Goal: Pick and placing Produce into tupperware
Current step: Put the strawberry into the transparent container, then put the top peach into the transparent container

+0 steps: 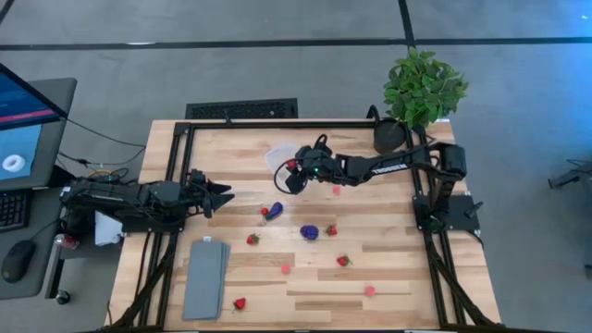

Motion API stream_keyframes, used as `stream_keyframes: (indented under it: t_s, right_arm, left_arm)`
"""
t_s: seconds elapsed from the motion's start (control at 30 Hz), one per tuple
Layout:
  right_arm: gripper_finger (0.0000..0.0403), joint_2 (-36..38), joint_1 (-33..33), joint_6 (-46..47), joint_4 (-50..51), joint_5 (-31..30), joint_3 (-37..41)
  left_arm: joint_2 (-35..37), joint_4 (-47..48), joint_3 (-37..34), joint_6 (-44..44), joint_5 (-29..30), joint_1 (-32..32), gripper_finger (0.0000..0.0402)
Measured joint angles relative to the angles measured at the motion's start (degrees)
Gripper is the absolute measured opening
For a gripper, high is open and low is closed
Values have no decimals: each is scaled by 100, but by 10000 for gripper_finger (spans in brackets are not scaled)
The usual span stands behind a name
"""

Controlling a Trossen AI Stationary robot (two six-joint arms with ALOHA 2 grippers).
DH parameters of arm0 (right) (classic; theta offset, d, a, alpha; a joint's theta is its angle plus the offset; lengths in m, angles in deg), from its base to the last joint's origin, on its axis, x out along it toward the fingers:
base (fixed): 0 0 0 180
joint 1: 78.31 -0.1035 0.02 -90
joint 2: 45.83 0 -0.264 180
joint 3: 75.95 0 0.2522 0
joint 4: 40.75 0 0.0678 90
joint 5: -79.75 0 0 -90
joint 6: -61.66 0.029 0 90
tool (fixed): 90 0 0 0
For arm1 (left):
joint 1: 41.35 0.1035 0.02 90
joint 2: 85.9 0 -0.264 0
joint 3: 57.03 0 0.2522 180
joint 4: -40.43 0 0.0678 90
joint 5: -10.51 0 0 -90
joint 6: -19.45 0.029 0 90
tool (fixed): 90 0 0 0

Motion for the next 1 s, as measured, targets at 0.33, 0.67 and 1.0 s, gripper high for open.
stream_keyframes:
  t_s: [0.33,0.67,1.0]
  right_arm:
    - [195,-74,13,77,-93,329,8]
    - [236,-74,-1,76,-92,341,8]
    - [239,517,-125,-377,146,365,8]
  left_arm:
    - [2,0,0,-55,-13,0,261]
    - [2,0,0,-57,-15,0,261]
    - [1,0,0,-59,-15,0,261]
